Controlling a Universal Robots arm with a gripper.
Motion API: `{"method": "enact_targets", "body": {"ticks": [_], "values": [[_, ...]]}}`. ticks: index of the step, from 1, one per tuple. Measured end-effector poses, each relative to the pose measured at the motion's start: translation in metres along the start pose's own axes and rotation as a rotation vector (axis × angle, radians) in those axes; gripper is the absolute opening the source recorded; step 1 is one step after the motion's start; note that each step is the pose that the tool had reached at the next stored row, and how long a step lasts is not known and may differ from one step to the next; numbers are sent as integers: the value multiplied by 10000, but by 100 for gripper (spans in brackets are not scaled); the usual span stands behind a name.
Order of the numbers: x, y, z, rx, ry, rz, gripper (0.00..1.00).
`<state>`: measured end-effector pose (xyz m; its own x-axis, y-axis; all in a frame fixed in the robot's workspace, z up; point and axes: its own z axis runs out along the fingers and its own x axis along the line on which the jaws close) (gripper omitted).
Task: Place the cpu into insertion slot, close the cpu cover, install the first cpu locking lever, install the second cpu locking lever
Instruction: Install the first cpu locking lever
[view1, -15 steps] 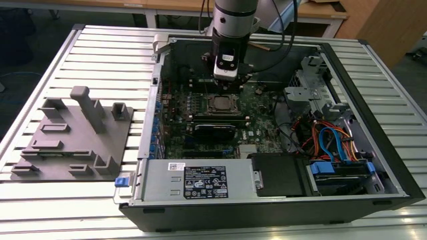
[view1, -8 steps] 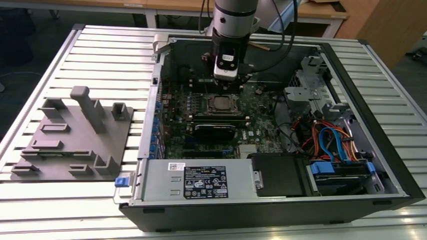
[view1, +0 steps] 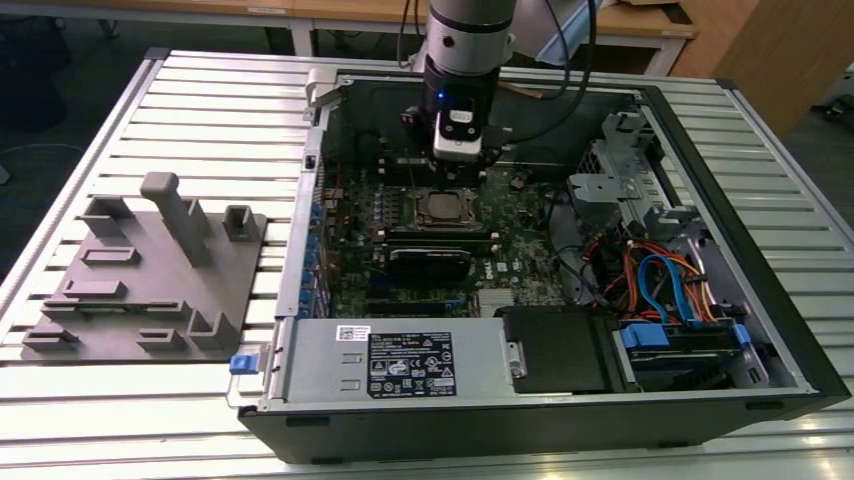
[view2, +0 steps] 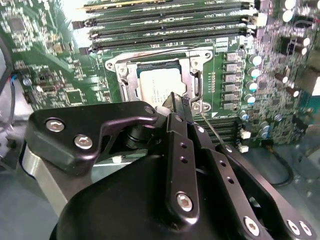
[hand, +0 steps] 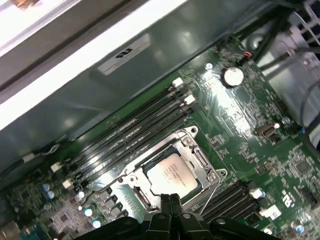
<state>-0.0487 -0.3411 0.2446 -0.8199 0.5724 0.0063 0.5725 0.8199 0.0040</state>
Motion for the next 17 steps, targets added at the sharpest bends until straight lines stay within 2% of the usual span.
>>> {"method": "enact_targets", "body": {"ticks": [7, 17], "values": [[0, 0, 2, 7, 5, -1205, 10], [0, 0, 2, 8, 6, -1328, 10]]}}
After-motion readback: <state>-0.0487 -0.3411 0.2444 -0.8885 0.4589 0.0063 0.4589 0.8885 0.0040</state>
